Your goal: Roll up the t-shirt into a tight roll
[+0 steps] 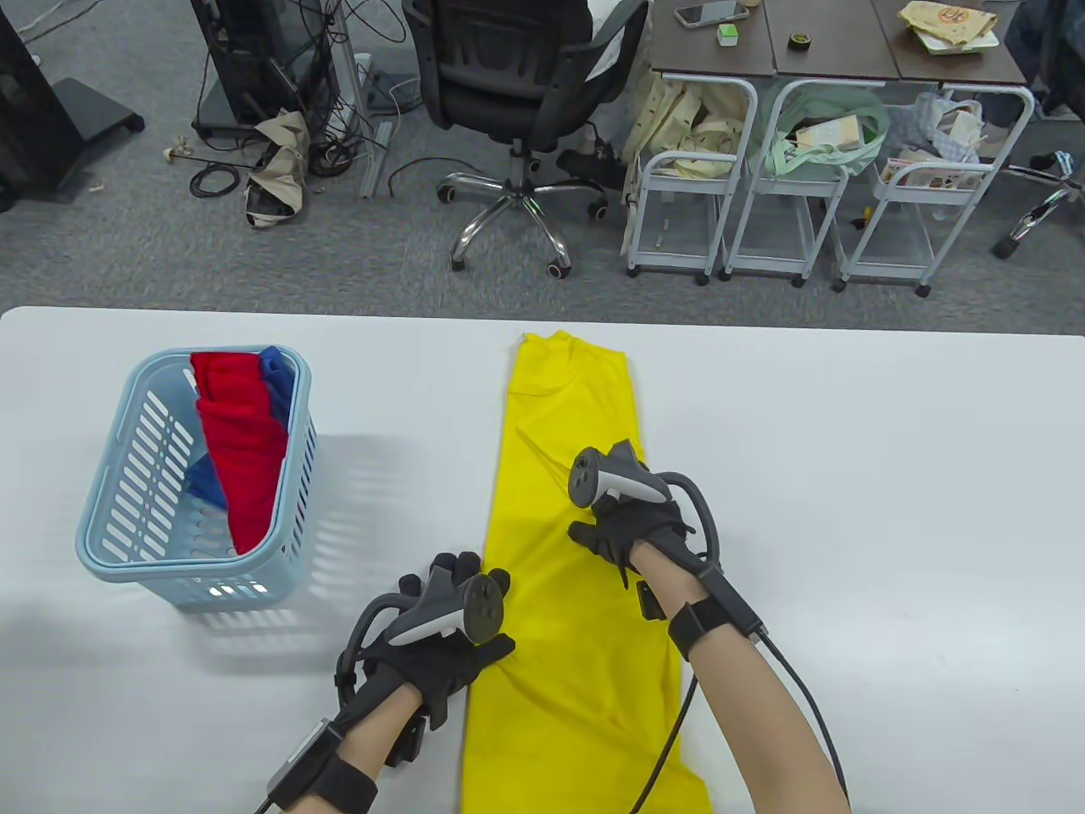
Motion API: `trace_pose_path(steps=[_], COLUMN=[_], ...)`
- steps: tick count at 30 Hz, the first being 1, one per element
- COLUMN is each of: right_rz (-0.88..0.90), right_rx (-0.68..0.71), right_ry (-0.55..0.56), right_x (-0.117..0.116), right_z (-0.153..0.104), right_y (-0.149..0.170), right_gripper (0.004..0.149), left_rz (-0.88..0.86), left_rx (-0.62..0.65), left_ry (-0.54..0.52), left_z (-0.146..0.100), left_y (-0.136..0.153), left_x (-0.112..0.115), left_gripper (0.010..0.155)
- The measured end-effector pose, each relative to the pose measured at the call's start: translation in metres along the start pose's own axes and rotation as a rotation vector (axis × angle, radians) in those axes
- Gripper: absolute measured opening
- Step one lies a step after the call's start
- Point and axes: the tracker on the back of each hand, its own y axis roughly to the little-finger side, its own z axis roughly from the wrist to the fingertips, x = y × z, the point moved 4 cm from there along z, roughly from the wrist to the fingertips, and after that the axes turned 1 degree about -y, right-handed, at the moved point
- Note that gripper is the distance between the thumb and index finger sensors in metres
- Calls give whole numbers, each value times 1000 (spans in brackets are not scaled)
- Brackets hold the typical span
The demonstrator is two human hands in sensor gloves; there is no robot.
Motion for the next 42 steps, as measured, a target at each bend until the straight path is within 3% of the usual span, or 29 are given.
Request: trace_pose_path(steps=[4,9,13,17,21,27,35,42], right_rz=[106,96,-10,-128,-233,-121,9,45], right_rx=[6,126,213,289,247,232,181,136], right_ry=[-10,114,112,25,-2,1,-22,-45], right_x=[6,-5,-35,-84,-110,-92,-60,-47], right_z=[1,-44,-92,-125,-119,-97,-56,-42], right_y=[5,5,0,-8,-5,1,6,8], right_gripper=[77,80,81,85,91,89,87,88], left_rz=[48,49,95,124,85,-23,-86,-7], left_rx=[-1,50,87,89,99,118,-8,-55], left_ry=[-36,-92,-41,19,26,13,20,16], left_z=[-7,-27,-28,-18,-12,4,41,45], left_y=[-2,-22,-43,-45,-38,-22,17,13], left_x=[-4,-14,-4,8,6,-3,-30,-40], left_gripper=[79,84,86,84,84,82,80,76])
